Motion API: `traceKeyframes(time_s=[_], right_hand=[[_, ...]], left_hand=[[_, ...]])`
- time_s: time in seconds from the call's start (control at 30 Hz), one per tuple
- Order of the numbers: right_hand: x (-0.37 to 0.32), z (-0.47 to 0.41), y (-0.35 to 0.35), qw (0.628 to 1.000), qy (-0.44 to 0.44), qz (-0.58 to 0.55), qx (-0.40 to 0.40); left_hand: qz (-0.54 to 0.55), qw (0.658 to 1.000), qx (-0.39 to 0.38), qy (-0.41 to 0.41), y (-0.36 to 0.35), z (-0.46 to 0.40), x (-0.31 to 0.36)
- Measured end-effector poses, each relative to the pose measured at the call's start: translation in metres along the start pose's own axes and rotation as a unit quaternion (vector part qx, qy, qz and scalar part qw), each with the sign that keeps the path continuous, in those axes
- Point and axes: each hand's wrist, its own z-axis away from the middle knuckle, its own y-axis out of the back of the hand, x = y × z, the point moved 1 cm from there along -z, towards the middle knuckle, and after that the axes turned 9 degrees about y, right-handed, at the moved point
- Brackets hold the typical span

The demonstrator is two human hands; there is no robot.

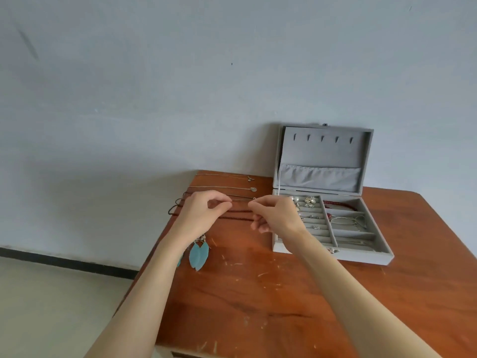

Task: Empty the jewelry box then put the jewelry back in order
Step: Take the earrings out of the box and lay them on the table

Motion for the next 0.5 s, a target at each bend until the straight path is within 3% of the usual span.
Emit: traceKeyframes(time_s=[0.17, 0.3, 0.5], right_hand=[[-0.008, -0.007, 0.059, 0.995, 0.046, 0.040, 0.073], [0.006, -0.027, 0.091, 0.979, 0.071, 0.137, 0.135], [0.030, -0.053, 0.105, 0.941, 0.078, 0.318, 0.090]], left_hand=[[0.028, 0.998, -0.054, -0.030, -0.043, -0.010, 0.037], [-0.001, 0.998, -0.024, -0.060, -0.083, -0.027, 0.058], [-0.144, 0.981, 0.055, -0.119, -0.122, -0.056, 0.069]])
